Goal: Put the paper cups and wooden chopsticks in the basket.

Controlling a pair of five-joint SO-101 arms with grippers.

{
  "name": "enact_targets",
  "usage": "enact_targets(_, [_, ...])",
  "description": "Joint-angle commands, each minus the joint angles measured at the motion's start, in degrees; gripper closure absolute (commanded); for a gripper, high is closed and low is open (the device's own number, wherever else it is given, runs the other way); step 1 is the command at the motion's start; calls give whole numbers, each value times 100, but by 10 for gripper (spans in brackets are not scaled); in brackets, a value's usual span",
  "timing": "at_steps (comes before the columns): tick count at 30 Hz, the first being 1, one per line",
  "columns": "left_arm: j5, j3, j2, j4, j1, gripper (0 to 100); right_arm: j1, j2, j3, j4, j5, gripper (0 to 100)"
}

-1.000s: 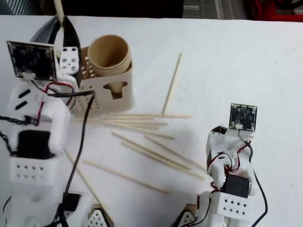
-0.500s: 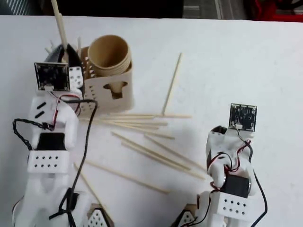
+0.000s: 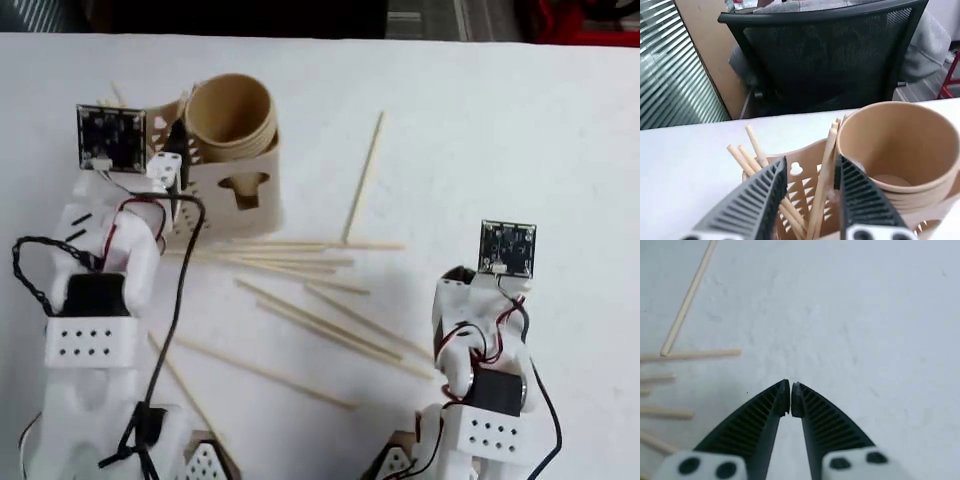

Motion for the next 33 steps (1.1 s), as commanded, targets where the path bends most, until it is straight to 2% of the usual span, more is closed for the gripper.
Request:
enact_targets(1, [18,-1046,-163,1143,-40,831,-75,-66,-44,-119,35,981])
enact_targets(3, [0,-1521,-163,1749,-13,831,-75,-66,-44,-119,35,981])
enact_targets(6, [-396,-2154,-163,2505,57,830,-75,-66,-44,-119,35,981])
enact_targets(9, [-659,-2664,-163,3209,347,830,-66,-66,-53,-127,35,981])
enact_targets(17, [-1776,-3033,-119,4659,1824,830,48,-66,-62,-127,18,981])
enact_targets(20, [-2145,-2769,-110,4870,2237,830,127,-66,-70,-171,18,981])
enact_targets(26, [-2778,-1741,48,4826,2633,828,136,-66,-62,-233,0,981])
enact_targets(33, [-2945,-923,1270,4448,3196,780,145,-66,-62,-242,0,981])
